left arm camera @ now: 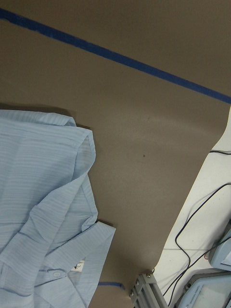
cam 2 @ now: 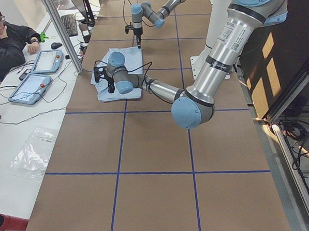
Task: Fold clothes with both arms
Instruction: 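Drag the shirt toward the robot with the right gripper while the left gripper descends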
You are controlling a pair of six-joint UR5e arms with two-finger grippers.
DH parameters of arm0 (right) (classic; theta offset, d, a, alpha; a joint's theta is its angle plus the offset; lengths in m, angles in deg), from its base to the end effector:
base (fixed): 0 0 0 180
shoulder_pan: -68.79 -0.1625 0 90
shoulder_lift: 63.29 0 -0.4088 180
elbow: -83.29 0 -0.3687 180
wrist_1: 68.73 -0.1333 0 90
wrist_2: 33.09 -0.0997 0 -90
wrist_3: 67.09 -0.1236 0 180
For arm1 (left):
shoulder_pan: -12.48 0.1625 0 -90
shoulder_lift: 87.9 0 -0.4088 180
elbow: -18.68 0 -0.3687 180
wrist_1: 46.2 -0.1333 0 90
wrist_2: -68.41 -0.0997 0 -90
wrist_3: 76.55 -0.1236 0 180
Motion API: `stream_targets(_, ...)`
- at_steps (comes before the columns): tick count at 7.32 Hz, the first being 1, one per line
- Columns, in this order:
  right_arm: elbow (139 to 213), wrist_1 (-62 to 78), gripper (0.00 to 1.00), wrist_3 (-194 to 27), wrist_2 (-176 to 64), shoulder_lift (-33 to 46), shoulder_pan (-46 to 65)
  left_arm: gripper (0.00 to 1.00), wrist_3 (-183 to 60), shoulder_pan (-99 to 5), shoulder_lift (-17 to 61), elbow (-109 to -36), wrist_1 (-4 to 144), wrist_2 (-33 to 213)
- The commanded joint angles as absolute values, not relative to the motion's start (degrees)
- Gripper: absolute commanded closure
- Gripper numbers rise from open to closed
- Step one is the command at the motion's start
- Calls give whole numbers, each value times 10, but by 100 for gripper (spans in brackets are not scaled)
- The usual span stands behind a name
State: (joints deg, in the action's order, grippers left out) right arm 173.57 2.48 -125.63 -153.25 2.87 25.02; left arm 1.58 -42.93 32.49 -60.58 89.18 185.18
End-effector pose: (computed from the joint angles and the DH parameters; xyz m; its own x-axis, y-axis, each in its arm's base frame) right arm -0.4183 -0.4994 0.3961 0.6344 -0.0172 0.7728 -0.0235 0.9989 0.0414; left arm 0.3313 -0.6172 0.3474 0.3380 -0.1667 -0.9263 0.4432 0.8964 0.0004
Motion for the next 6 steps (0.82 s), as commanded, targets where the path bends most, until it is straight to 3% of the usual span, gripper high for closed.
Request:
stream_targets(1, 1846, 25, 100, -1254, -1533, 121, 256, 1, 24, -430, 304, -636, 892, 1853)
stream_targets(4, 2026, 22, 100, -1264, -1550, 283, 305, 1, 47, -425, 294, -656, 892, 1855)
stream_targets(6, 2107, 22, 100, -1283, -1587, 338, 416, 1, 48, -417, 286, -682, 892, 1881)
